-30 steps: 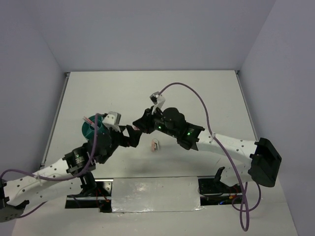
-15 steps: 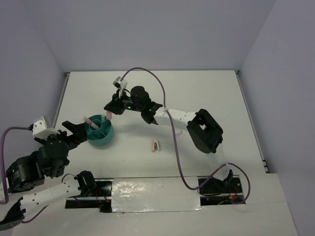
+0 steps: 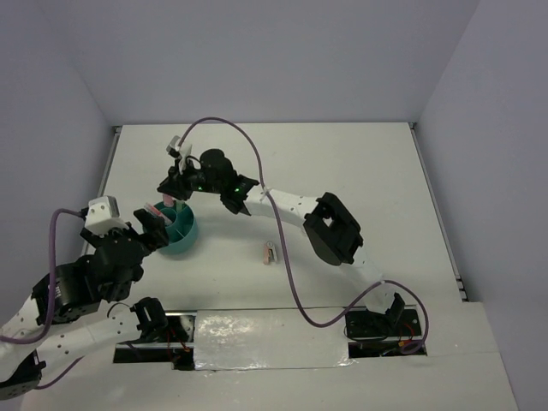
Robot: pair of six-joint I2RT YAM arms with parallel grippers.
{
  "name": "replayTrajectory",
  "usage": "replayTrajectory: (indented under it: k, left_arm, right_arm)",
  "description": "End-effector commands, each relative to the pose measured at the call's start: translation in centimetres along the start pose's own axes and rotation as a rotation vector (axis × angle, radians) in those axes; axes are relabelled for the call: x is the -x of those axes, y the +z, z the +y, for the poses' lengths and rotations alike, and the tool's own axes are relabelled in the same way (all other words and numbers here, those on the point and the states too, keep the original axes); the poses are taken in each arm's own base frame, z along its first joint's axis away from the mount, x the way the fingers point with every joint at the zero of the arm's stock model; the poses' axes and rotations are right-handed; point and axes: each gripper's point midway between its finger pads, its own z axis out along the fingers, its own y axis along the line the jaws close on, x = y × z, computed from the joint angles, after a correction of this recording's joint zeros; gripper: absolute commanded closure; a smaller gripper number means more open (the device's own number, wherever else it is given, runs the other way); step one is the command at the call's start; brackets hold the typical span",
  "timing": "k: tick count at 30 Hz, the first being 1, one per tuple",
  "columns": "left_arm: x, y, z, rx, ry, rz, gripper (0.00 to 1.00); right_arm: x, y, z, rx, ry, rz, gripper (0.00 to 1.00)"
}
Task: Sort the stationery into containers
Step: Place the pen in the storage box.
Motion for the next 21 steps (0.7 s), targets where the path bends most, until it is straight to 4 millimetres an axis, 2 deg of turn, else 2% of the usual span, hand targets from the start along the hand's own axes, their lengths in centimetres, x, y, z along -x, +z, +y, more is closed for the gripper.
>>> replayTrajectory:
  k: [1,14,16,18,19,21]
  left_arm:
    - [0.5,0.0,-0.4,-0.015,-0.014,-0.005,0.01]
    - [0.6,-0.3,-0.3,-0.056,-0.042,-0.016,0.01]
    - [0.5,-0.2,-0.3,-0.051,-0.034,-0.013,0.01]
    - [0.5,-0.2,-0.4,-0.05,-0.031,-0.012,0.01]
    - [0.4,-0.2,-0.3,-0.05,-0.029,-0.011,0.01]
    - [0.4,-0.2,-0.5,-0.056,-0.03,-0.012,0.01]
  right_arm:
    - [-1.0,1.0,0.0,-0.006,-0.011,0.024,0.99]
    - [-2.0,1.6,-0.3,-0.036,-0.009,0.053,0.93]
    - [-2.2,1.5,0.2,-0.017,-0.011,0.059,0.72]
    - [-1.4,1.2,0.5,-0.005,-0.018,0.03,0.57]
    - [-1.8,1.0,0.7,0.0,-0.012,0.038,0.51]
    - [-1.0,0.8,1.0,0.009,-0.015,0.029,0.44]
